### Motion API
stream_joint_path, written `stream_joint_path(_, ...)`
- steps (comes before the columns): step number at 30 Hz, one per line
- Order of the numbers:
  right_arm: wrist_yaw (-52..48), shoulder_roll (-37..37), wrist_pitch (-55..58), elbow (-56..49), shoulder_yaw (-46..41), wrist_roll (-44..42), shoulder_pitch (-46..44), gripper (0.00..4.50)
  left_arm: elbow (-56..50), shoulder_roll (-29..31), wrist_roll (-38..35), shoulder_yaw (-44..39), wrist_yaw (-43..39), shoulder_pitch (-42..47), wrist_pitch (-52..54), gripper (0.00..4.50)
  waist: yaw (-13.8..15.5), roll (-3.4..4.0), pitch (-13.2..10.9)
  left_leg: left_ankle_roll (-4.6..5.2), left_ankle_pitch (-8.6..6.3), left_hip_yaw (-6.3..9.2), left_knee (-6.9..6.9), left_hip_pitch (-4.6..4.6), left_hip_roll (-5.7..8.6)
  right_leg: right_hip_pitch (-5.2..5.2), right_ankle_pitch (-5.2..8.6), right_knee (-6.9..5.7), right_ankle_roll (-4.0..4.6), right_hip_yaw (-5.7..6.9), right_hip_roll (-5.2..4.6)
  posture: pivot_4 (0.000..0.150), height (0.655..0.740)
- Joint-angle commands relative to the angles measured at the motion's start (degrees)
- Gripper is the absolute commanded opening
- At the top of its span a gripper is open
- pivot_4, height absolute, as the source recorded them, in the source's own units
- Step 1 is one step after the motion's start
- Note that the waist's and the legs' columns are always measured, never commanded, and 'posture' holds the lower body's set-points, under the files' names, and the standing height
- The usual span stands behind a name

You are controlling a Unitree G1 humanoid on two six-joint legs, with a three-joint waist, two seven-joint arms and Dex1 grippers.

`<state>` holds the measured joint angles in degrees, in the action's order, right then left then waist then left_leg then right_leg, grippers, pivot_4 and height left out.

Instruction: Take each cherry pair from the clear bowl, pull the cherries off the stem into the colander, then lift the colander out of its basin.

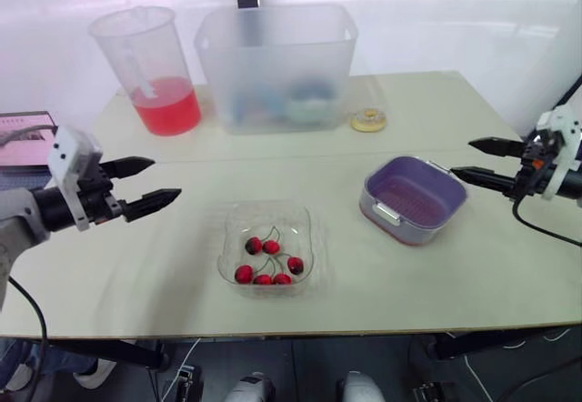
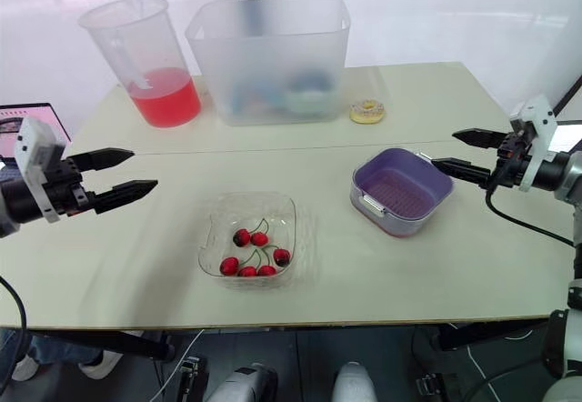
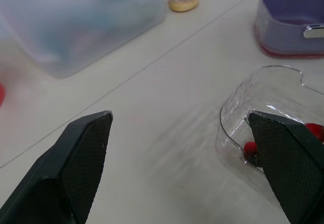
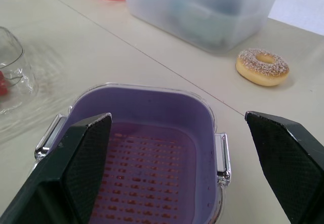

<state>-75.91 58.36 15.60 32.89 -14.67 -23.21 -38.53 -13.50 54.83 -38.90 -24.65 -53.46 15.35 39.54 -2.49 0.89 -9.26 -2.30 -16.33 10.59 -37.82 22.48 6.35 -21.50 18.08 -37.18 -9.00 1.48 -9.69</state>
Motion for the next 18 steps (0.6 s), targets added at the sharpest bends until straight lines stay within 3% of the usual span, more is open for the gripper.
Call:
stream_joint_path(1, -0.84, 1.91, -1.71, 0.02, -2.05, -0.34, -0.82, 4.50, -0.94, 0.08, 0.14, -0.44, 0.29, -0.31, -0.78, 4.48, -0.02, 0.00, 0.00, 0.00, 0.00, 0.00, 0.00, 0.00, 0.00, 0.00, 0.00, 0.00, 0.00, 0.00, 0.00, 0.150, 0.7400)
stream_joint_path(12, -1.14, 2.02, -3.57, 0.71, -3.03, -0.69, 0.92, 4.50, 1.62, 0.69, 0.57, 0.27, -1.04, 0.76, -1.33, 4.48, -0.02, -0.01, 0.00, 0.00, 0.00, -0.09, 0.02, 0.00, -0.03, -0.05, 0.00, -0.01, 0.00, -0.07, 0.02, 0.150, 0.7400)
stream_joint_path(18, 0.89, 1.14, -0.49, -4.42, -3.23, -1.69, 2.36, 4.50, 2.39, 0.14, -0.34, 1.00, -1.59, 2.91, -0.21, 4.48, 0.02, -0.01, 0.00, 0.01, -0.01, -0.12, 0.03, 0.00, -0.04, -0.06, 0.00, -0.01, 0.00, -0.11, 0.02, 0.150, 0.7400)
